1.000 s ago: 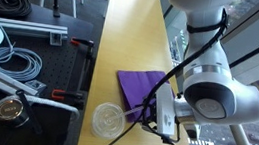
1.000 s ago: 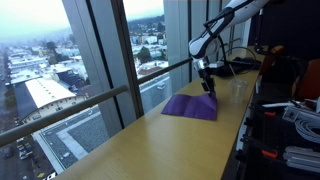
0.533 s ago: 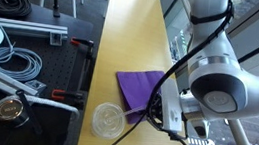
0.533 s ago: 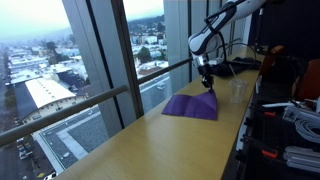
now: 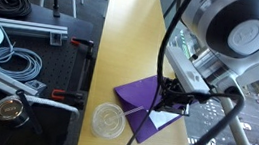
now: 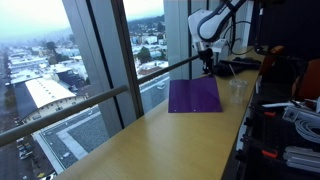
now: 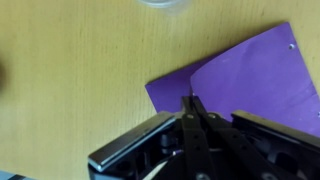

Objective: Open the file

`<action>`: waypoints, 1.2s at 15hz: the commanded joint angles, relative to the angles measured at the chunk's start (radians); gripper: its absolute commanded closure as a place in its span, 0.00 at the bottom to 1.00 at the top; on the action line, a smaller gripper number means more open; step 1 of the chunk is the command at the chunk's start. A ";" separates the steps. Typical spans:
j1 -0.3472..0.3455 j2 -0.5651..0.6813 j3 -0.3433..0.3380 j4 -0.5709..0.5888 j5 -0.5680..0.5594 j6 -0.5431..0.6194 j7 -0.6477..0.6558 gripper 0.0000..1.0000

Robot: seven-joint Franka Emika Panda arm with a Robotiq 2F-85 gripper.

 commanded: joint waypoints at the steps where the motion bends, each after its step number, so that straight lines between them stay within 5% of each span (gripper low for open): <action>1: 0.089 -0.217 -0.046 -0.247 -0.220 0.106 0.164 1.00; 4: 0.151 -0.358 -0.029 -0.409 -0.455 0.146 0.360 1.00; 8: 0.196 -0.513 0.080 -0.601 -0.746 0.120 0.659 1.00; 13: 0.218 -0.588 0.219 -0.764 -0.899 0.094 0.910 1.00; 18: 0.246 -0.577 0.295 -0.836 -0.934 0.087 1.031 1.00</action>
